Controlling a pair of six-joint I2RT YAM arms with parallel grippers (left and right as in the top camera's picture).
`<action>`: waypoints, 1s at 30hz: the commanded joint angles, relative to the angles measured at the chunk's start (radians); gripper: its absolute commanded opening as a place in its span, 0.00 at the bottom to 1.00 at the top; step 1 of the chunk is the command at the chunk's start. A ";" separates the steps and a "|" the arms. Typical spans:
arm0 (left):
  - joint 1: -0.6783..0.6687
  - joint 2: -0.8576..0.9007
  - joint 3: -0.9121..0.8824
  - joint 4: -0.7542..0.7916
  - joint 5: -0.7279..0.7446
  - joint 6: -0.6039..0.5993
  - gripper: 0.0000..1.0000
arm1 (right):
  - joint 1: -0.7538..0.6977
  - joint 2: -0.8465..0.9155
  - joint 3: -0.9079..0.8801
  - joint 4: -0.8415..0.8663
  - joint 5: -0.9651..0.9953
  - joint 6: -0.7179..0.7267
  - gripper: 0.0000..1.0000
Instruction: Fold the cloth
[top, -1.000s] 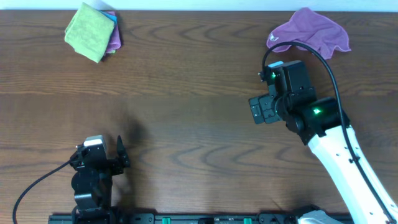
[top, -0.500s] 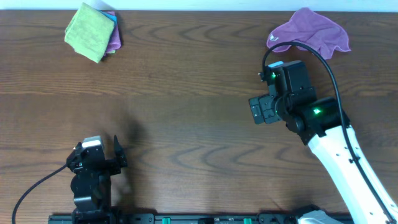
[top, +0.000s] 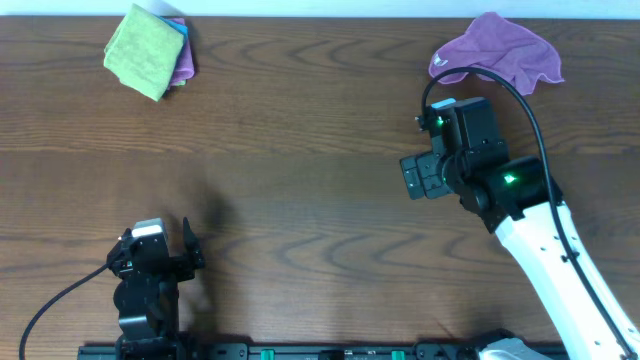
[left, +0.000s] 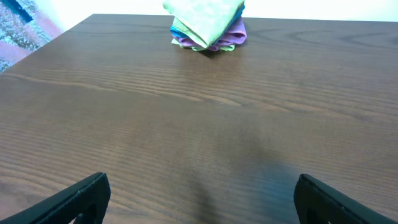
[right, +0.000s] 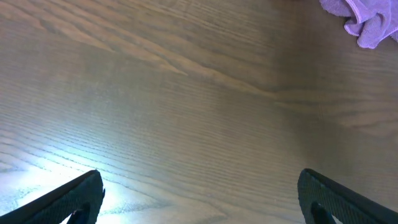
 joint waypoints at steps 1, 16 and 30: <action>0.005 -0.008 -0.021 0.000 -0.025 0.013 0.95 | -0.006 -0.006 0.003 -0.001 0.006 0.014 0.99; 0.005 -0.008 -0.021 0.000 -0.025 0.013 0.95 | -0.073 -0.348 -0.027 0.046 0.025 -0.110 0.99; 0.005 -0.008 -0.021 0.000 -0.025 0.013 0.95 | -0.184 -0.932 -0.541 0.388 -0.185 -0.120 0.99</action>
